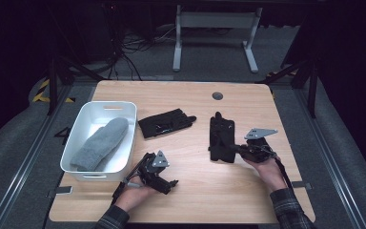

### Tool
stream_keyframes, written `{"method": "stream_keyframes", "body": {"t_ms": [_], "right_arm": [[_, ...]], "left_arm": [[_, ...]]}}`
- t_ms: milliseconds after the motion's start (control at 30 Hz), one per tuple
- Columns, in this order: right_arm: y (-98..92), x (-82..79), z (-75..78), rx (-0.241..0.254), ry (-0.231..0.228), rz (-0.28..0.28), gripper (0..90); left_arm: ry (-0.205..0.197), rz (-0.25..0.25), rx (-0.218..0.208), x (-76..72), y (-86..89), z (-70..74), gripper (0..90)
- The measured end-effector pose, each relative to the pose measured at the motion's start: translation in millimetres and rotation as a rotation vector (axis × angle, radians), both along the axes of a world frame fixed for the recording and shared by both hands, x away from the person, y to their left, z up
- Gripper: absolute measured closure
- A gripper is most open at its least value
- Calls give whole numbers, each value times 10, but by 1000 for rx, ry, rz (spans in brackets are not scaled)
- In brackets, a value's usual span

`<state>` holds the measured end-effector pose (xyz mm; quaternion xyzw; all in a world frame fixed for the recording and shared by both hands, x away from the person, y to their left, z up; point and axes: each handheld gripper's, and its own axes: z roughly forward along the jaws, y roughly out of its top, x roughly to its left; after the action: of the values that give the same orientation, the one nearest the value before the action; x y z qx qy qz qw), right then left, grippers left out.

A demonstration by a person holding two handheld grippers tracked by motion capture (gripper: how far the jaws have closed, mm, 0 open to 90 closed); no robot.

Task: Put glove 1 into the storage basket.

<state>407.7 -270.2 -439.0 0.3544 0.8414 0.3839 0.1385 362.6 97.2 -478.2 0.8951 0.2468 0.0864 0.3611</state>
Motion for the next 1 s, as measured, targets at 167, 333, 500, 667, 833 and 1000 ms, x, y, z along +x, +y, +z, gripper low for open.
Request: {"method": "stream_keyframes", "body": {"t_ms": [167, 333, 500, 667, 833, 1000], "right_arm": [[20, 40, -65, -22, 21, -4, 897], [48, 55, -120, -49, 29, -5, 898], [36, 25, -113, -57, 41, -11, 899], [20, -37, -107, -69, 38, -13, 899], [-43, -177, -104, -69, 47, -1, 899], [-117, -295, -91, -74, 63, -2, 898]], "left_arm": [[1, 0, 2, 0, 0, 1, 13], [0, 0, 2, 0, 0, 1, 13], [-1, -2, 3, 3, 0, 1, 12], [-1, -3, 3, 4, 1, 1, 12], [-1, -3, 3, 4, 0, 1, 12], [-1, -5, 3, 6, 1, 1, 12]]}}
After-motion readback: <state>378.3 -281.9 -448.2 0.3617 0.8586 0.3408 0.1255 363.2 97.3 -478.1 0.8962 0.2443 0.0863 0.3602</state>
